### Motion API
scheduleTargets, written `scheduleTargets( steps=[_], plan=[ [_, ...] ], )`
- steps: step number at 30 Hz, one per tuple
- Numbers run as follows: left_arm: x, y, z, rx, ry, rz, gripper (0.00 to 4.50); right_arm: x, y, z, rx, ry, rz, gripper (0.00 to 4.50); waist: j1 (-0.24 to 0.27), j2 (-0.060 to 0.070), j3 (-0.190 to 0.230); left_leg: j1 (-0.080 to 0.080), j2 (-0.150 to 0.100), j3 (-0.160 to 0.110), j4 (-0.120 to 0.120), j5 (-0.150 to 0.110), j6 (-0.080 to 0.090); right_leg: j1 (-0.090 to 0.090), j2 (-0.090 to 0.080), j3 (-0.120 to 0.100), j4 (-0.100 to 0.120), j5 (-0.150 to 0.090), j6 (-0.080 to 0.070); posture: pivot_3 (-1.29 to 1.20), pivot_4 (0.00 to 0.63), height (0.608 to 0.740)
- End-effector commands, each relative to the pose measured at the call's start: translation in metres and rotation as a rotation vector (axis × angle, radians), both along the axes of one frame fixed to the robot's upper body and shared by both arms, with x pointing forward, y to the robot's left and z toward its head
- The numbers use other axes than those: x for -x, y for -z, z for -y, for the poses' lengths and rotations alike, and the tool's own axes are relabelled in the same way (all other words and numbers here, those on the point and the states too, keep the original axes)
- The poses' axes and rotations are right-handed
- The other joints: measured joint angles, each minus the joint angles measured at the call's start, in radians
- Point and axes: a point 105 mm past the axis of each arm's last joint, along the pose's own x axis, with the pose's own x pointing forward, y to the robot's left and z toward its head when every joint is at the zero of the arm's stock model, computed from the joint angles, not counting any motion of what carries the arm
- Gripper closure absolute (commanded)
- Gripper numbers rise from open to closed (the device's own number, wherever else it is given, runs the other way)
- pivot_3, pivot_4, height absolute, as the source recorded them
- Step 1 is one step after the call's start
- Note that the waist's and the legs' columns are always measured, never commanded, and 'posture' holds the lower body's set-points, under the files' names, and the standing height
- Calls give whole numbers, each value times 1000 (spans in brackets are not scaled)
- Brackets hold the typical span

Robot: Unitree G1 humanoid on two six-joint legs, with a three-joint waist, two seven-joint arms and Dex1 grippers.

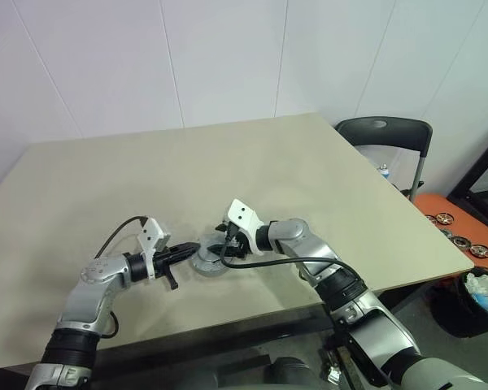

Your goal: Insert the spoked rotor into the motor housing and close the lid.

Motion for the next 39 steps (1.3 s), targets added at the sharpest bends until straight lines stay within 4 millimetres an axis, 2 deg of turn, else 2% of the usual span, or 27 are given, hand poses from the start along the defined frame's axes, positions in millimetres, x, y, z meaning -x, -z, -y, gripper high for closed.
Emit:
scheduleTargets(
  steps=[1,9,13,16,20,23,24,26,33,39],
  plan=[
    [-4,3,4,-50,29,-6,4500,2,27,18,90,54,-69,1486,0,0,0,0,0,0,0,0,0,0,0,0,-1,0,0,0,0,740],
    [0,20,3,-137,78,-96,4500,-10,11,23,15,110,-67,1486,-1,2,-1,2,0,-2,0,0,0,4,0,-1,-4,0,0,0,0,740],
    [-2,23,-2,-164,66,-106,4500,-9,-8,24,-141,127,-177,1486,-1,2,-1,1,0,-2,-2,0,0,4,0,-2,-7,0,0,0,0,740],
    [0,24,-2,-164,74,-115,4500,-5,-22,35,-267,126,-309,1486,1,3,-1,-1,0,-3,-2,0,0,3,0,-2,-7,0,0,0,0,740],
    [-1,23,-1,-162,76,-108,4500,4,-6,60,-216,162,-423,1486,1,4,0,-1,0,-3,-2,0,1,2,0,-2,-8,0,0,0,0,740],
    [-3,23,-1,-170,77,-99,4500,22,6,68,-181,155,-520,940,1,4,0,-1,1,-4,-3,0,1,3,0,-2,-9,0,0,0,0,740],
    [-3,23,0,-172,78,-97,4500,24,7,69,-174,155,-533,631,1,5,0,-1,1,-4,-3,0,1,3,0,-2,-9,0,0,0,0,740],
    [-5,22,1,-176,82,-88,4500,26,12,69,-153,166,-538,28,0,7,0,-1,1,-3,-3,0,1,3,0,-3,-9,0,0,0,0,740],
    [-8,21,4,-185,100,-78,4500,31,16,49,-186,182,-581,28,-3,6,-1,-1,1,-3,-2,0,1,4,1,-4,-9,-1,1,0,0,740],
    [-9,21,4,-197,106,-75,4500,29,10,25,-248,184,-618,28,-5,6,-1,-1,2,-3,-3,0,1,3,1,-4,-9,0,1,0,0,740]
  ],
)
